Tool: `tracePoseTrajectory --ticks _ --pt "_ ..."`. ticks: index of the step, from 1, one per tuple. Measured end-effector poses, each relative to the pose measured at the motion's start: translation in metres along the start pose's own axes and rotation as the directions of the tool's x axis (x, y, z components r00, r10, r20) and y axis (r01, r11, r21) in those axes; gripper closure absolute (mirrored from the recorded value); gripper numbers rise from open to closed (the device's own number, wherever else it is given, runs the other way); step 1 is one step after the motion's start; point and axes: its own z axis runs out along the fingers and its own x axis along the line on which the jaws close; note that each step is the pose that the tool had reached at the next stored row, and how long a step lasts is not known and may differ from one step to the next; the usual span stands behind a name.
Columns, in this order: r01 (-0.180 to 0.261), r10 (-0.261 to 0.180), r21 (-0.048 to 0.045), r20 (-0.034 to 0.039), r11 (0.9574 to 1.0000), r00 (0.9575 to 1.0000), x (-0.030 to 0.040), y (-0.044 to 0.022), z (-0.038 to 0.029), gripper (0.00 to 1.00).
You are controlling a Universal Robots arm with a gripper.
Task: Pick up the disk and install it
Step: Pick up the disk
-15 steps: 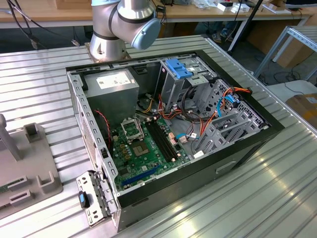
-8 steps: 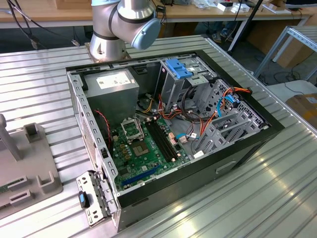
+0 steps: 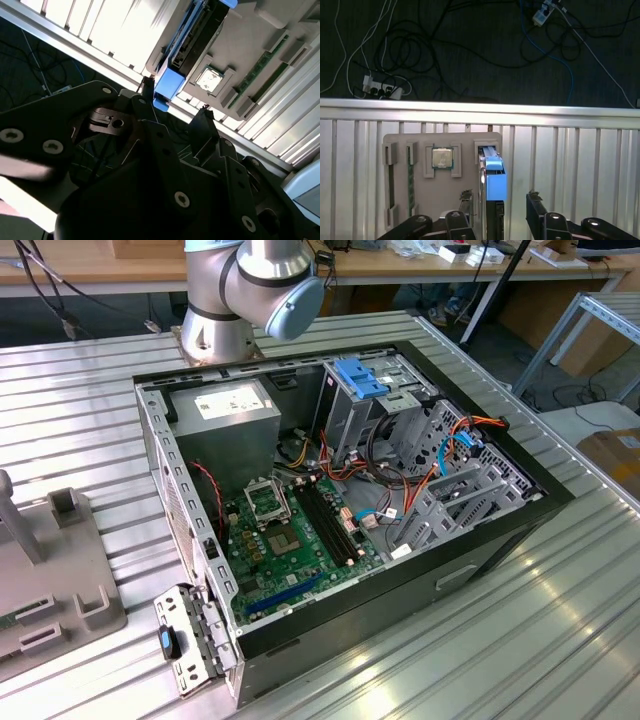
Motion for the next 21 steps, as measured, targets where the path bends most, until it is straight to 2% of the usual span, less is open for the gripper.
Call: tracePoseTrajectory --ticks 2,4,21 --pt "0.0 0.0 0.0001 0.0001 1.0 1.0 0.0002 0.0001 0.0074 0.46" --pt "0.0 0.0 -0.0001 0.0 1.0 1.0 0.0002 0.0001 0.0102 0.46" --pt "0.0 0.0 0.0006 0.0002 1.0 1.0 0.0003 0.0002 0.0127 0.46"
